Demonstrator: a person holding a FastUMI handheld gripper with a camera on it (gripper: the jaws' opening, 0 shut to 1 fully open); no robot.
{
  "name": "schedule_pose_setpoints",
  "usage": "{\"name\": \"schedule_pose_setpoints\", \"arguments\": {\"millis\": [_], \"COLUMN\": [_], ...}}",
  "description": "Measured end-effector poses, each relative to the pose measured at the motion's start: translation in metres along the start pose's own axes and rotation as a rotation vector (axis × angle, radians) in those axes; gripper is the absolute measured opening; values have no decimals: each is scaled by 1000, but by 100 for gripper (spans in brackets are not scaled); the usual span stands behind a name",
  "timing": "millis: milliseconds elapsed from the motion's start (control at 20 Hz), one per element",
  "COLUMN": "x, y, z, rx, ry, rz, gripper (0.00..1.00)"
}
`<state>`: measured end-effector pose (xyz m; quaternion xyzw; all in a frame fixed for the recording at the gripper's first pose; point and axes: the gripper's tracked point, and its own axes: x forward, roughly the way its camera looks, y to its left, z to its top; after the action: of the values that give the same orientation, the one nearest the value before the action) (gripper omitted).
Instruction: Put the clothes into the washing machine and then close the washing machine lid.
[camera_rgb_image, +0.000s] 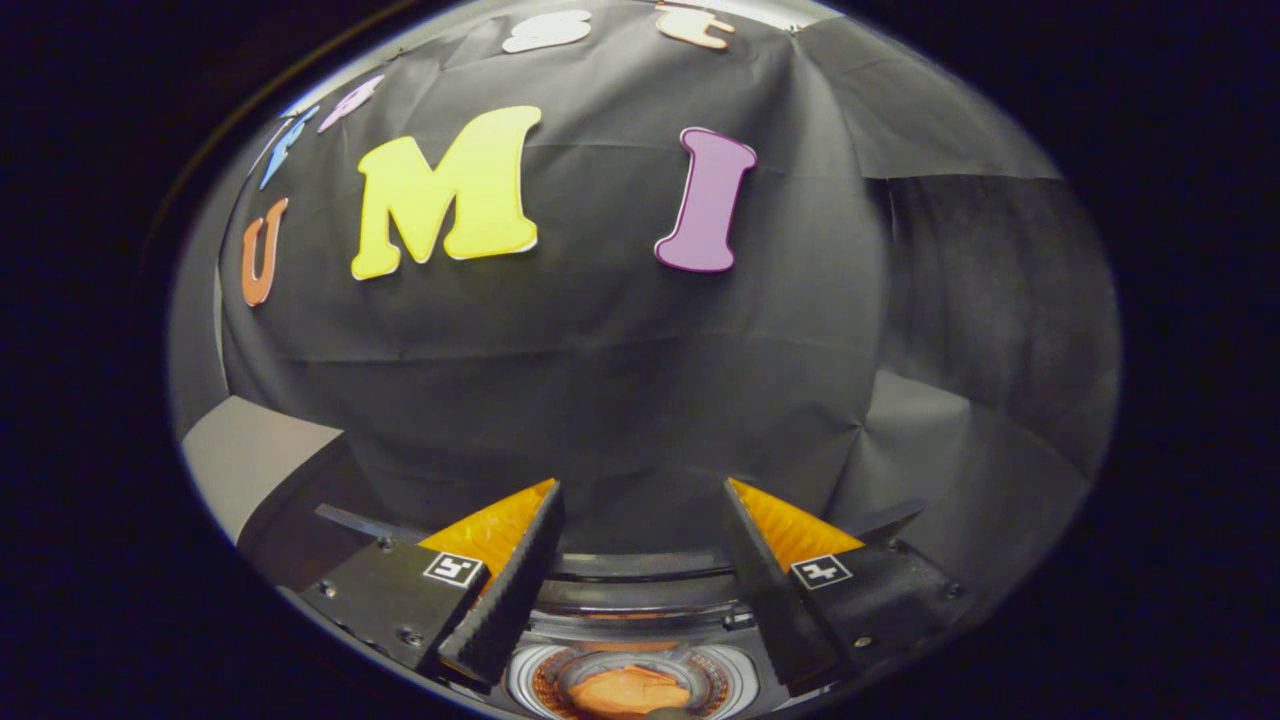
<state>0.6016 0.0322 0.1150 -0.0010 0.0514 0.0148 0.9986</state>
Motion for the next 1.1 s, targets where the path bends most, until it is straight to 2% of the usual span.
{"name": "schedule_pose_setpoints", "arguments": {"millis": [750,950,1100], "x": [-72,-94,-110], "y": [-5,-1,9], "z": [-61,-78,-76], "rx": [28,58,22], "ry": [32,54,28], "rz": [-69,-66,-39], "gripper": [96,96,96]}}
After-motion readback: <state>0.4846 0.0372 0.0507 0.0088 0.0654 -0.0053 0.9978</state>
